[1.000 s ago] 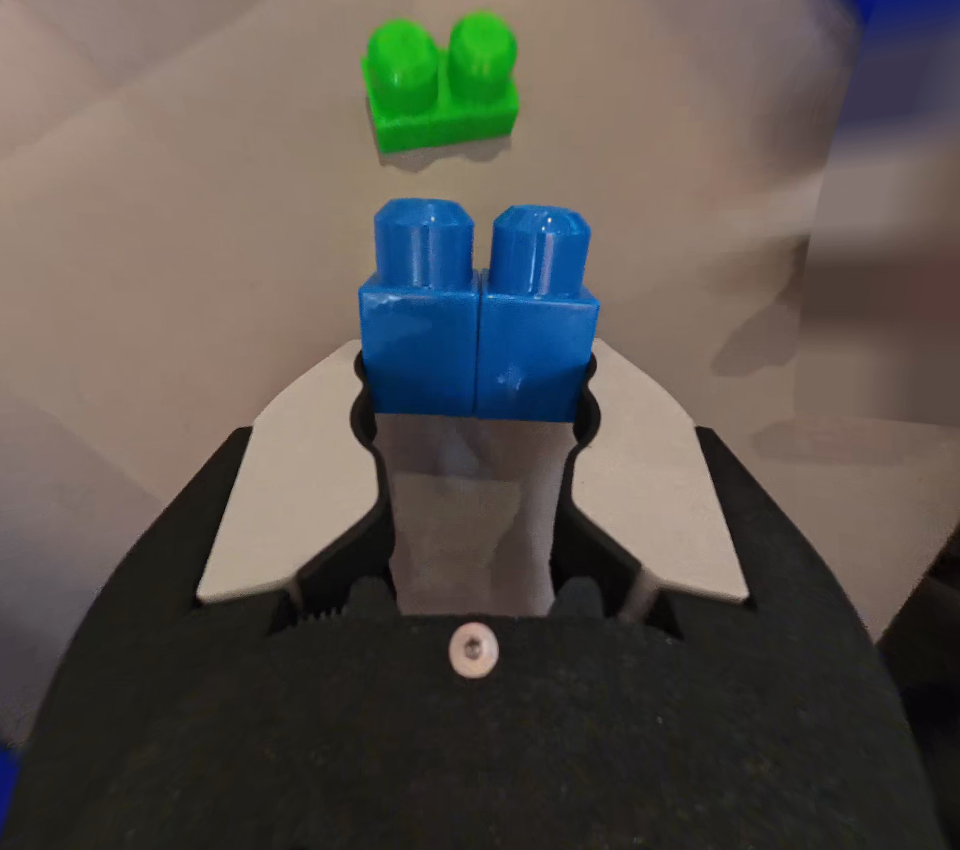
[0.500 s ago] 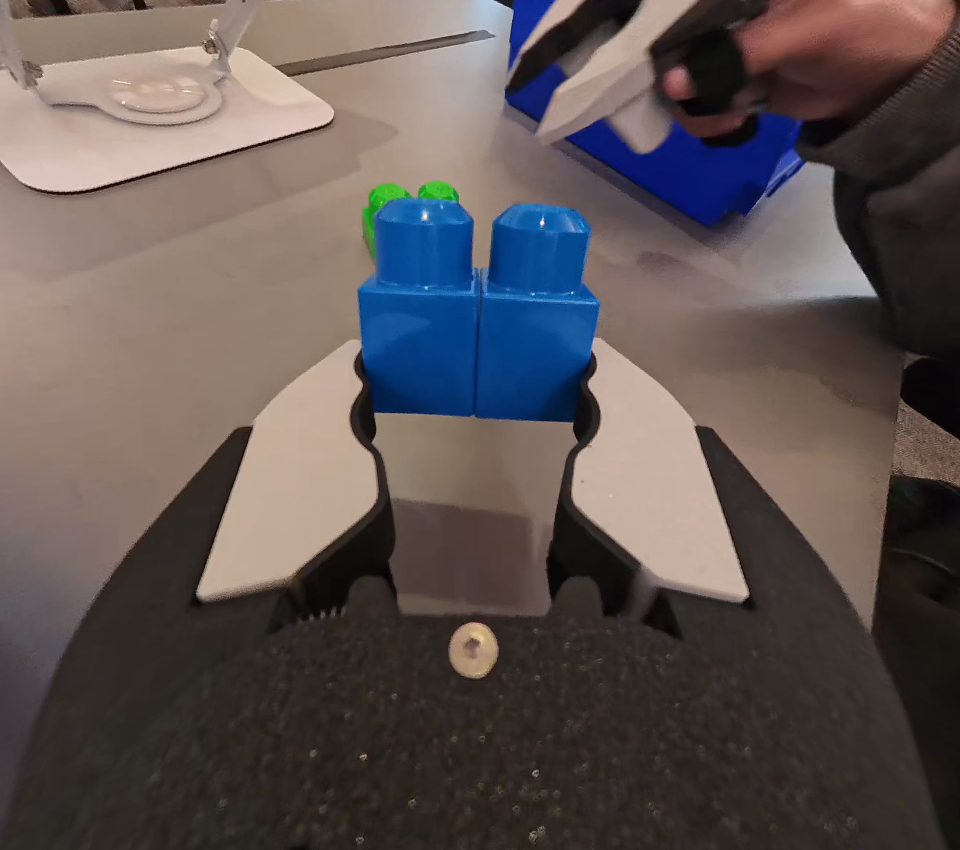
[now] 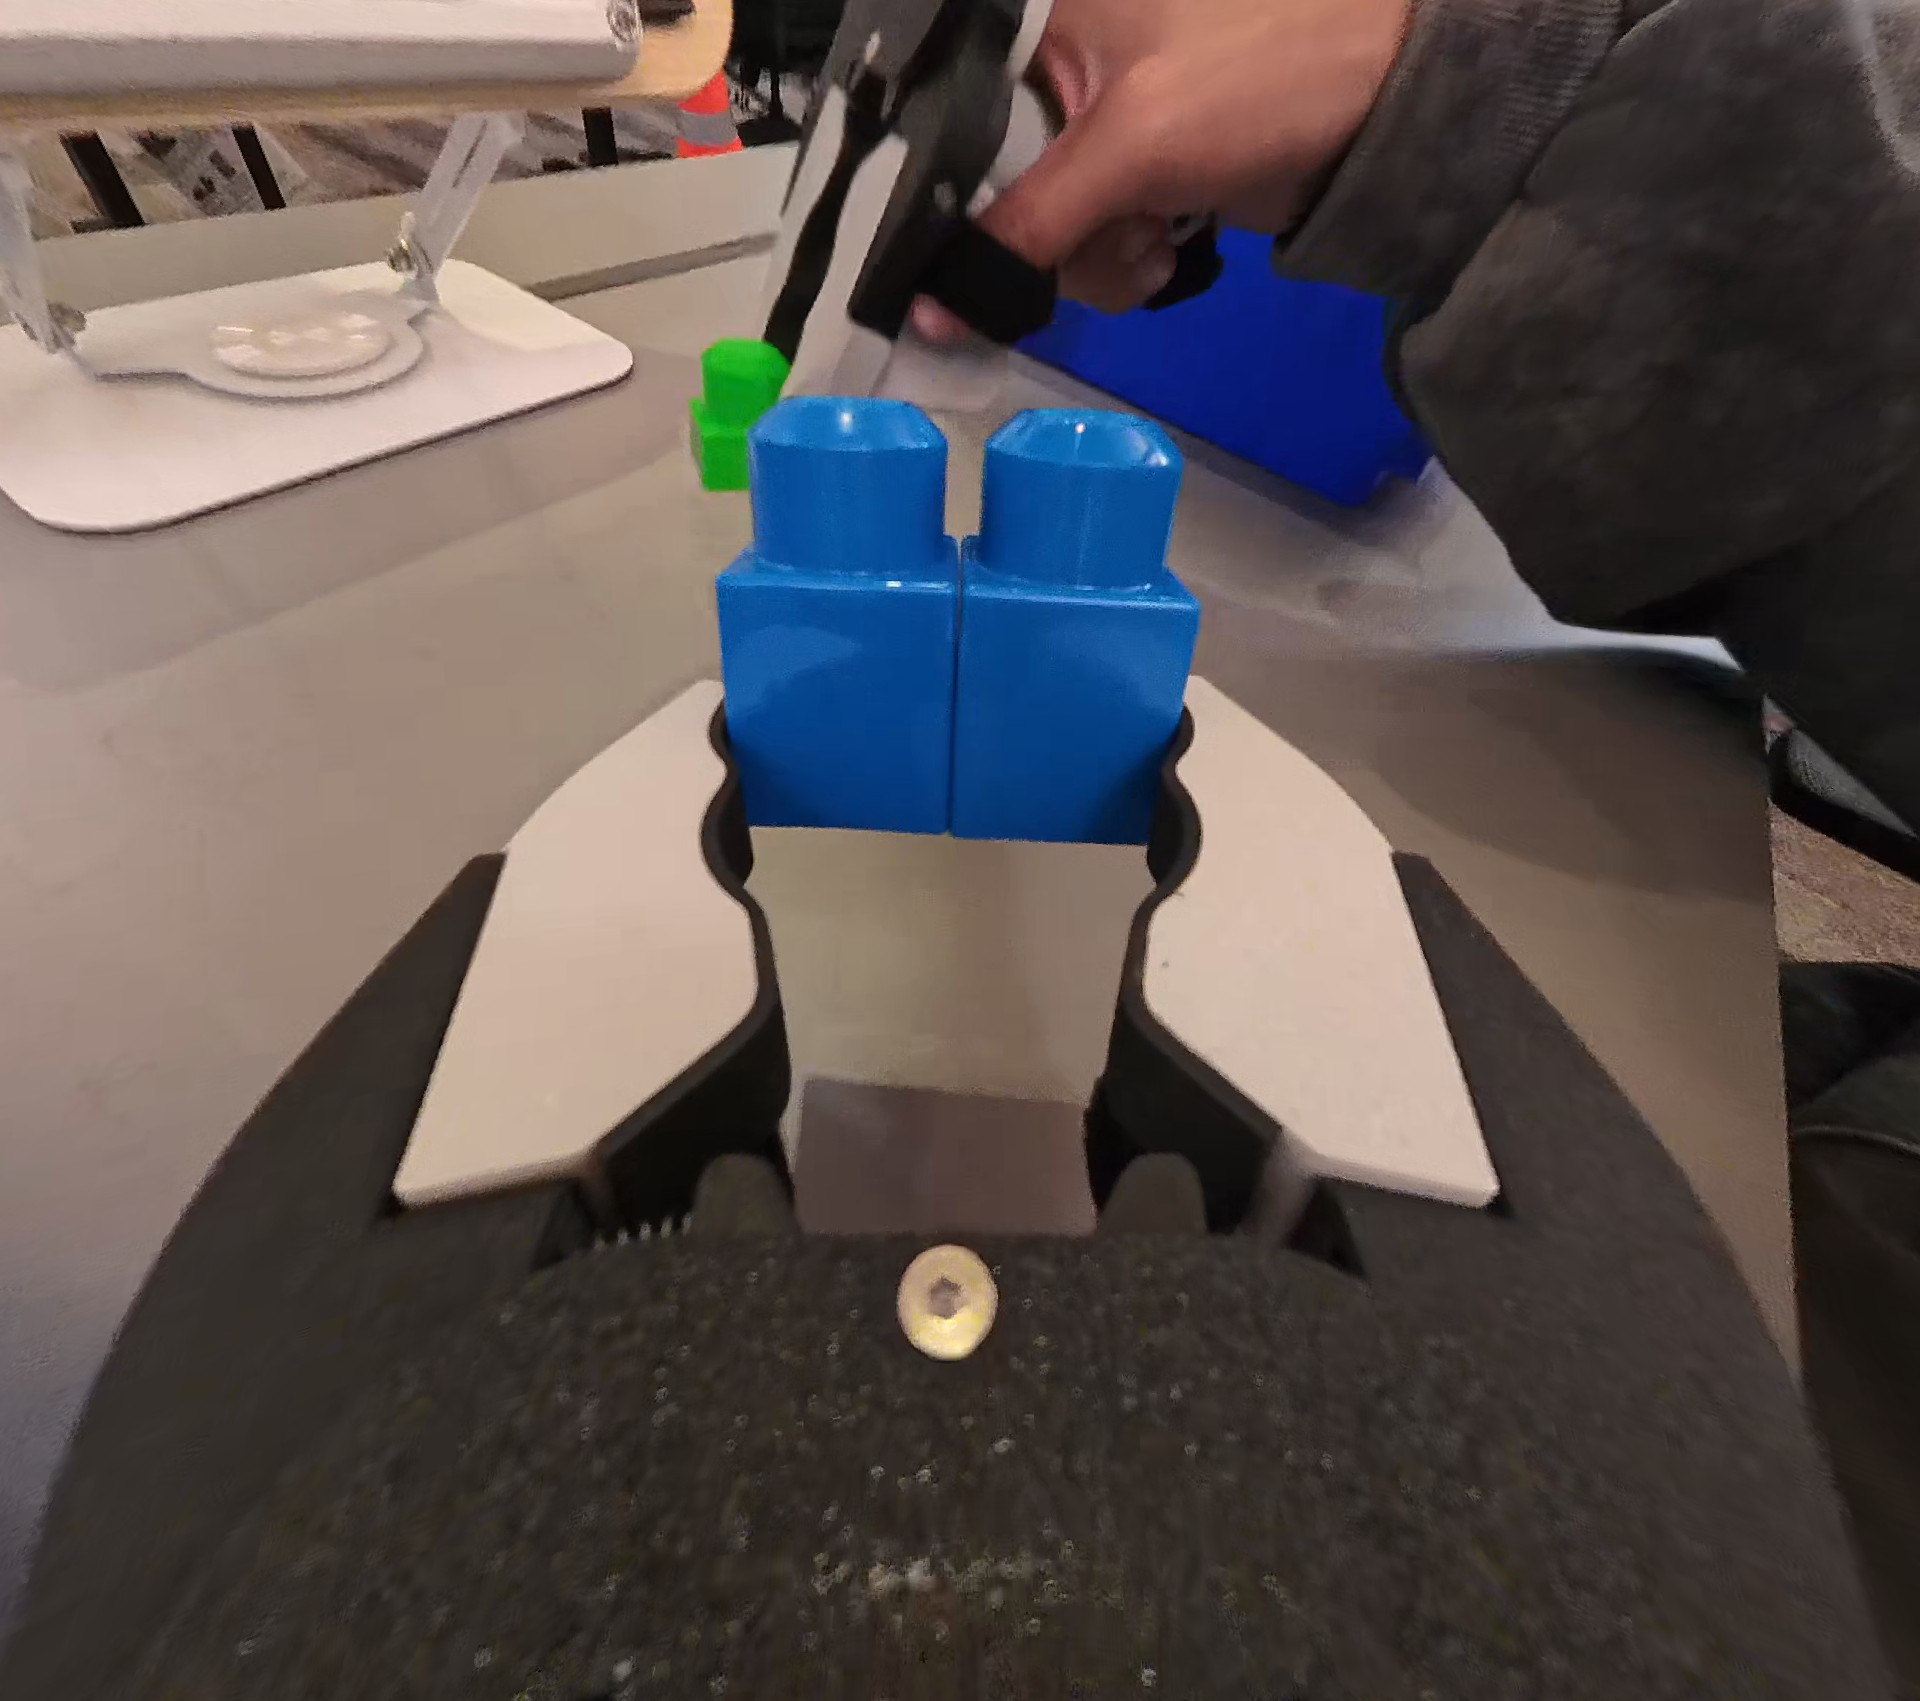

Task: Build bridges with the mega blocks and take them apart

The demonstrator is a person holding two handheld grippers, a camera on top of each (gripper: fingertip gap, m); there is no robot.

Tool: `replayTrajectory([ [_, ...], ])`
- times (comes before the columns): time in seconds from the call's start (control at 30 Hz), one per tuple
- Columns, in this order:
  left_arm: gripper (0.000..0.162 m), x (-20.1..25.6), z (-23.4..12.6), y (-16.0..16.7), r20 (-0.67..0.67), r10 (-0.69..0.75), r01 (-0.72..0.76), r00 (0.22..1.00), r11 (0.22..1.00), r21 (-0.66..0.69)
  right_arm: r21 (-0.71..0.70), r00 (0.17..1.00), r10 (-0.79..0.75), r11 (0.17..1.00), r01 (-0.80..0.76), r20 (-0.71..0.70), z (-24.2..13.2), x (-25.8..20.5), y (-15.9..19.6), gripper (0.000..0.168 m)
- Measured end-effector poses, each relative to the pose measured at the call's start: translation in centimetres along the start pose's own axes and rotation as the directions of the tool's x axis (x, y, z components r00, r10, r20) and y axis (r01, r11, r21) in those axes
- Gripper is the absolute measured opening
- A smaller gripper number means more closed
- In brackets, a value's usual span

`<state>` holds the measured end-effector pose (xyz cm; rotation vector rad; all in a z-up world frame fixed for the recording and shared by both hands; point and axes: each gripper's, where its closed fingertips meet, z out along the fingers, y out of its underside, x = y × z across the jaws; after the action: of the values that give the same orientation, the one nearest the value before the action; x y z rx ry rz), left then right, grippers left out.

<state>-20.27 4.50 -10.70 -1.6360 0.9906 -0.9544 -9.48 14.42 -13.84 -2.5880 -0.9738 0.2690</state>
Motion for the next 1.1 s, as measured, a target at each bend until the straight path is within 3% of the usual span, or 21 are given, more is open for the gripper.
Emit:
replayTrajectory([
  [0.03, 0.075, -0.1, 0.4, -0.6, 0.001, 0.011, -0.011, 1.000, 1.000, 0.025, 0.022, 0.999, 0.024, 0.999, -0.024, 0.027, -1.6, -0.2, -0.5, 0.033],
  [0.23, 0.074, -1.1, 4.2, -5.4, 0.010, 0.112, -0.112, 0.994, 0.976, 0.187, 0.132, 0.991, 0.088, 0.986, -0.101, 0.096, -12.4, -1.8, -4.5, 0.033],
  [0.37, 0.074, -2.9, 7.6, -8.5, 0.079, 0.158, -0.171, 0.984, 0.962, 0.213, 0.093, 0.987, 0.146, 0.984, -0.153, 0.070, -16.1, -3.1, -6.0, 0.033],
  [0.47, 0.074, -3.5, 9.7, -9.4, 0.091, 0.165, -0.180, 0.982, 0.964, 0.197, 0.044, 0.986, 0.166, 0.985, -0.165, -0.014, -16.5, -2.8, -6.1, 0.033],
  [0.6, 0.074, -3.5, 10.9, -9.8, 0.093, 0.163, -0.179, 0.982, 0.961, 0.210, -0.018, 0.979, 0.205, 0.979, -0.205, -0.013, -15.5, -2.7, -5.7, 0.033],
  [1.1, 0.074, -3.7, 10.9, -9.9, 0.079, 0.129, -0.144, 0.989, 0.960, 0.238, -0.022, 0.965, 0.261, 0.965, -0.261, -0.026, -12.3, -3.2, -5.9, 0.033],
])
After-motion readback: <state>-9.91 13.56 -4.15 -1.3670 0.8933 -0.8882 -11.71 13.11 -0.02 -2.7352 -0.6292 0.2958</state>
